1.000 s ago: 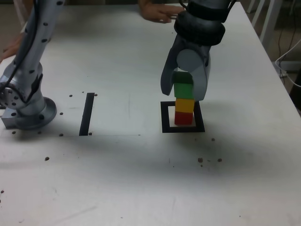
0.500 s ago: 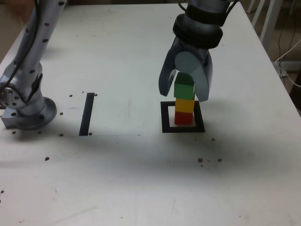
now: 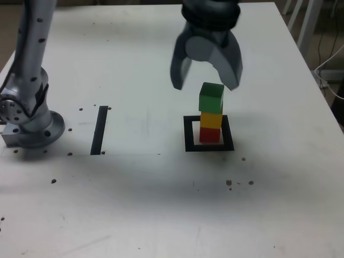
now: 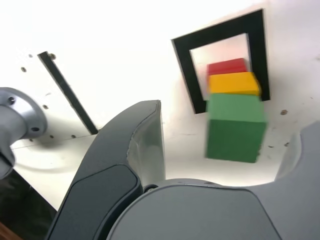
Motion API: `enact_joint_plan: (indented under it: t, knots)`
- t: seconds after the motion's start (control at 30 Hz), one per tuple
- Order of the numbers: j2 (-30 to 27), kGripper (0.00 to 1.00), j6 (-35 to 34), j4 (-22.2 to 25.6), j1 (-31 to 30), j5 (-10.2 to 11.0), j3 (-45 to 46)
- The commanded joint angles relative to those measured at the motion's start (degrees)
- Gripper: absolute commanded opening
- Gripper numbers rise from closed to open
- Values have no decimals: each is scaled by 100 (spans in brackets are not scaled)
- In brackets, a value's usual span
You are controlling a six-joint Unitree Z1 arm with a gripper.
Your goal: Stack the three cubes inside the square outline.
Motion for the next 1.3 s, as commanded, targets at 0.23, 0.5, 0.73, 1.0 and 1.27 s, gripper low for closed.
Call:
enact_joint_plan:
  t: [0.23, 0.5, 0.73, 1.0, 1.27]
  knots:
    - [-757, 99, -41, 65, 287, 88, 906]
    - [-1576, 99, -53, -317, 585, 163, 2185]
    - [-2240, 99, -64, -885, 798, 130, 3390]
    - [-2594, 99, -65, -1421, 968, 83, 4367]
    - [-2736, 99, -65, -1743, 1057, 25, 4943]
